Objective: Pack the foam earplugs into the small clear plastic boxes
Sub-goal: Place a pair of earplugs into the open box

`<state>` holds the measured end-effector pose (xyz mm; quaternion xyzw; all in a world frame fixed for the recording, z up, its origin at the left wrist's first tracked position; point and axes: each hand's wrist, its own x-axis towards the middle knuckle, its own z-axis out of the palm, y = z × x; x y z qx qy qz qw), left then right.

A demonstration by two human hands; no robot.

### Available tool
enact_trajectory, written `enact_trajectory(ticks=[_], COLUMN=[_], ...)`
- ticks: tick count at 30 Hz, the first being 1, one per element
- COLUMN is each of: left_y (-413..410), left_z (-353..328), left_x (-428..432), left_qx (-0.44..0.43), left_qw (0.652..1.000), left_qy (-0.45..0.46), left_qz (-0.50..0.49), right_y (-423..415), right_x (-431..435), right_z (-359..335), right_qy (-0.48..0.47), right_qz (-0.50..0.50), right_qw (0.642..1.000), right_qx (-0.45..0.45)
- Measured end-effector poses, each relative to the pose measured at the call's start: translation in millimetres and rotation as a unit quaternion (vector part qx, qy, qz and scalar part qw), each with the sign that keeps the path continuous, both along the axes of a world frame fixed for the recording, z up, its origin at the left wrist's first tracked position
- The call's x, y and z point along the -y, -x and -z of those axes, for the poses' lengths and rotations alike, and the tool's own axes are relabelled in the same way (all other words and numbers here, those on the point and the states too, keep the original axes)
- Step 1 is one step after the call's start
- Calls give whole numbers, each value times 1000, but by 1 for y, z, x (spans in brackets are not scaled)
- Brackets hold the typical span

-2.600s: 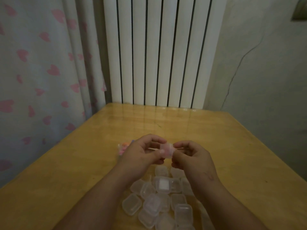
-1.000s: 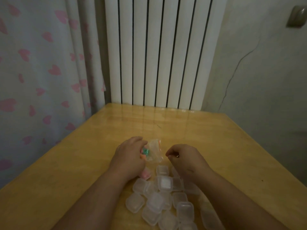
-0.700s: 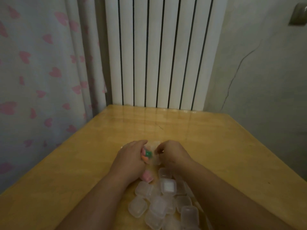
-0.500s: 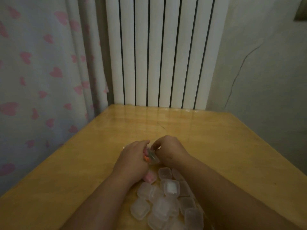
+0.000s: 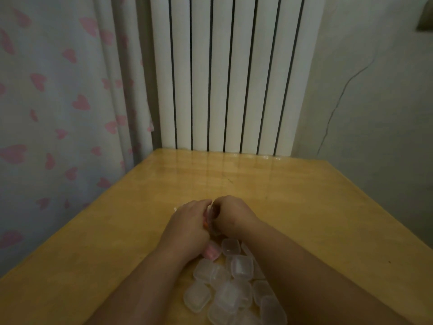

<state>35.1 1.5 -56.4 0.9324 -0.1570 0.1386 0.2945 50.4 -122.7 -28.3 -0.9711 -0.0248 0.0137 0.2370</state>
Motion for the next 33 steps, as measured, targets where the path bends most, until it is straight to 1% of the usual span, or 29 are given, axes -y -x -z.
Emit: enact_trajectory(ticks=[2, 5, 7, 12, 15, 19, 21, 22, 24, 26, 27, 29, 33], left_y=[0, 0, 1, 0, 2, 5, 10, 14, 21, 29, 32, 39, 46], left_z=[0, -1, -1, 0, -2, -6, -11, -15, -22, -29, -30, -31, -30], left_x=[-1, -1, -1, -2, -2, -1, 1, 2, 5, 10, 13, 19, 26], left_qx=[-6, -17, -21, -19, -19, -5, 26, 47, 86, 94, 78, 31, -38], left_qw=[1000, 1000, 1000, 1000, 1000, 998, 998, 998, 996, 989, 984, 970, 941], left_qy=[-9, -20, -21, -16, -22, -63, -59, -41, 28, 109, 153, 228, 316], left_qz=[-4, -8, -6, -11, -10, -2, -12, -15, 2, 38, 54, 85, 119], right_y=[2, 4, 6, 10, 17, 40, 55, 63, 78, 90, 93, 95, 94], right_x=[0, 0, 2, 9, 19, 36, 42, 45, 51, 56, 58, 60, 62], right_z=[-3, -7, -7, -3, -6, -10, -10, -11, -13, -14, -14, -13, -9], right_qy=[0, 36, 29, -38, -115, -178, -219, -255, -352, -433, -459, -484, -512], right_qz=[4, -11, -3, 35, 78, 85, 99, 106, 115, 117, 117, 110, 77], right_qw=[1000, 998, 998, 999, 987, 974, 963, 953, 922, 888, 875, 862, 849], right_qx=[-8, -55, -51, 18, 83, 110, 122, 123, 111, 99, 96, 99, 105])
